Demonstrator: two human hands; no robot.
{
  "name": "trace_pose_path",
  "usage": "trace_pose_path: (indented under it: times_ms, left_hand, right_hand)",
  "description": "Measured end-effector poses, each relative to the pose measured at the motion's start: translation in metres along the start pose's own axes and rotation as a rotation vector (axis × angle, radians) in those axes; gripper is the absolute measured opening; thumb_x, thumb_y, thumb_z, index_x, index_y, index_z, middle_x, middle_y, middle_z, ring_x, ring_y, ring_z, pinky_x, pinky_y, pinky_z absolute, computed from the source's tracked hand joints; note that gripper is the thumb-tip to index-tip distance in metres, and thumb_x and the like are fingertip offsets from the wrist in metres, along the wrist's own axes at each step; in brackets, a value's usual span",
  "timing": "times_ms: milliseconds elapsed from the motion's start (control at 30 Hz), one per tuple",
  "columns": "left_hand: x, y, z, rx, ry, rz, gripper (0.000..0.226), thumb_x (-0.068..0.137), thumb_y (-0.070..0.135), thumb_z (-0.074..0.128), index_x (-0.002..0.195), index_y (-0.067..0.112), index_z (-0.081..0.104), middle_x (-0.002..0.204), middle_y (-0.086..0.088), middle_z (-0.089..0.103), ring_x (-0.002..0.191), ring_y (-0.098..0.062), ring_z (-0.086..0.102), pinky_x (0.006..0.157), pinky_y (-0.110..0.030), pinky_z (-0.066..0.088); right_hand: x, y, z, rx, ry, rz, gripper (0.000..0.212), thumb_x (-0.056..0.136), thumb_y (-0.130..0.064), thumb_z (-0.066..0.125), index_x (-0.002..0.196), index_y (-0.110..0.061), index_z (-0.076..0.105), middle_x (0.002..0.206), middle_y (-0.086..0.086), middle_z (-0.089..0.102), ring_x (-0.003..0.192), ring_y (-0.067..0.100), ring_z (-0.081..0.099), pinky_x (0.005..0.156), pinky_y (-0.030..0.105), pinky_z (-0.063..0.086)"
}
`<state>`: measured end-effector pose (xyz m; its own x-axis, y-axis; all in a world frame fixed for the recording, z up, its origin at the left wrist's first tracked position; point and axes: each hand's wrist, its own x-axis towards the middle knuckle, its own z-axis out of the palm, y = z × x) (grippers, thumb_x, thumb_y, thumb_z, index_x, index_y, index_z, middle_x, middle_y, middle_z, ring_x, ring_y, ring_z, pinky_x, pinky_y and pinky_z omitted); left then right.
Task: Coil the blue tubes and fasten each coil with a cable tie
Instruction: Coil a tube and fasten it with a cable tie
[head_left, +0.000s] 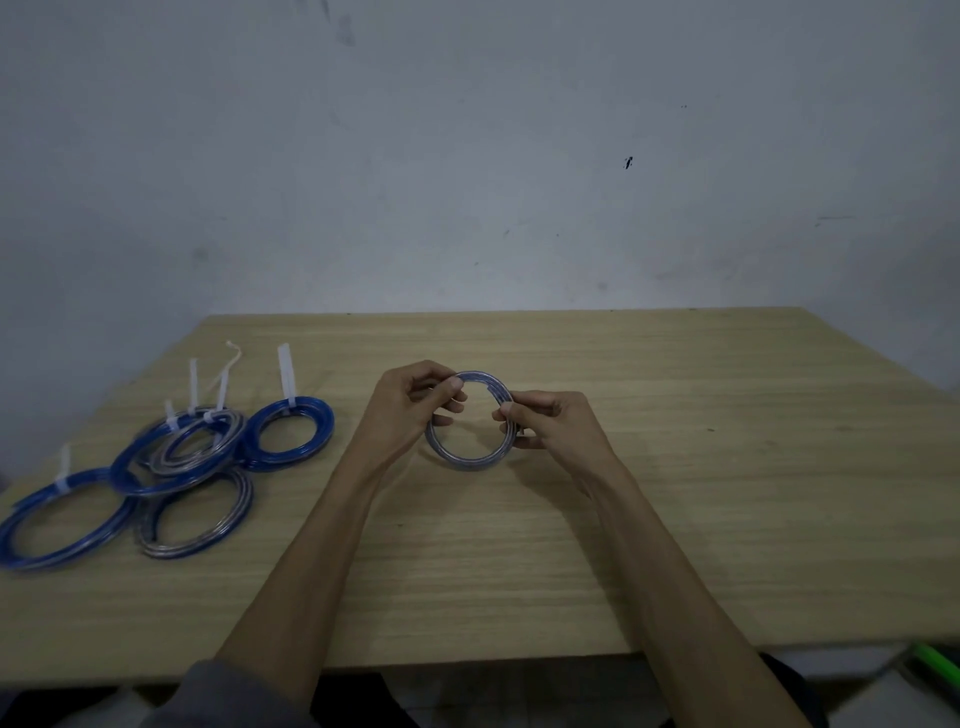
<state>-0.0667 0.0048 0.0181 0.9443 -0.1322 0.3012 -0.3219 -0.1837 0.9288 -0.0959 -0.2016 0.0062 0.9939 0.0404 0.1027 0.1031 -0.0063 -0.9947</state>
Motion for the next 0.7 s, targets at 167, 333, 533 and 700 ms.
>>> trace_pose_path:
  times_ms: [167, 333, 533, 700]
  left_hand:
    - [-0.001, 0.002, 0.001, 0.024, 0.037, 0.025, 0.016, 0.094, 0.018, 0.069, 0.095, 0.004, 0.074, 0.080, -0.011, 0.076, 0.070, -0.026, 0.074, 0.064, -0.035, 0.060]
    - [0.004, 0.004, -0.006, 0.110, -0.046, 0.030, 0.023, 0.095, 0.031, 0.067, 0.106, 0.013, 0.073, 0.089, -0.001, 0.078, 0.085, -0.015, 0.075, 0.074, -0.031, 0.061]
    - [0.028, 0.026, -0.021, 0.424, -0.208, 0.188, 0.018, 0.096, 0.029, 0.066, 0.097, 0.015, 0.077, 0.079, 0.003, 0.074, 0.073, -0.009, 0.069, 0.068, -0.026, 0.057]
    - [0.034, 0.038, -0.051, 0.271, -0.080, 0.141, 0.020, 0.096, 0.023, 0.066, 0.092, 0.005, 0.075, 0.071, -0.007, 0.072, 0.061, -0.014, 0.066, 0.059, -0.022, 0.054]
  right_hand:
    - [0.000, -0.001, -0.001, 0.065, 0.002, -0.016, 0.023, 0.094, -0.005, 0.067, 0.114, 0.004, 0.072, 0.098, 0.021, 0.075, 0.079, 0.016, 0.071, 0.076, 0.029, 0.062]
    - [0.009, -0.003, -0.001, 0.028, -0.033, -0.030, 0.025, 0.092, -0.006, 0.069, 0.115, 0.005, 0.071, 0.096, 0.018, 0.076, 0.079, 0.013, 0.073, 0.075, 0.026, 0.059]
    - [0.039, -0.025, 0.017, -0.137, -0.164, -0.126, 0.021, 0.089, -0.010, 0.075, 0.109, -0.006, 0.077, 0.093, 0.012, 0.078, 0.089, 0.021, 0.075, 0.085, 0.034, 0.060]
    - [0.063, -0.045, 0.040, -0.103, -0.179, -0.212, 0.019, 0.089, -0.009, 0.074, 0.107, -0.003, 0.077, 0.093, 0.017, 0.077, 0.075, 0.019, 0.066, 0.081, 0.037, 0.058]
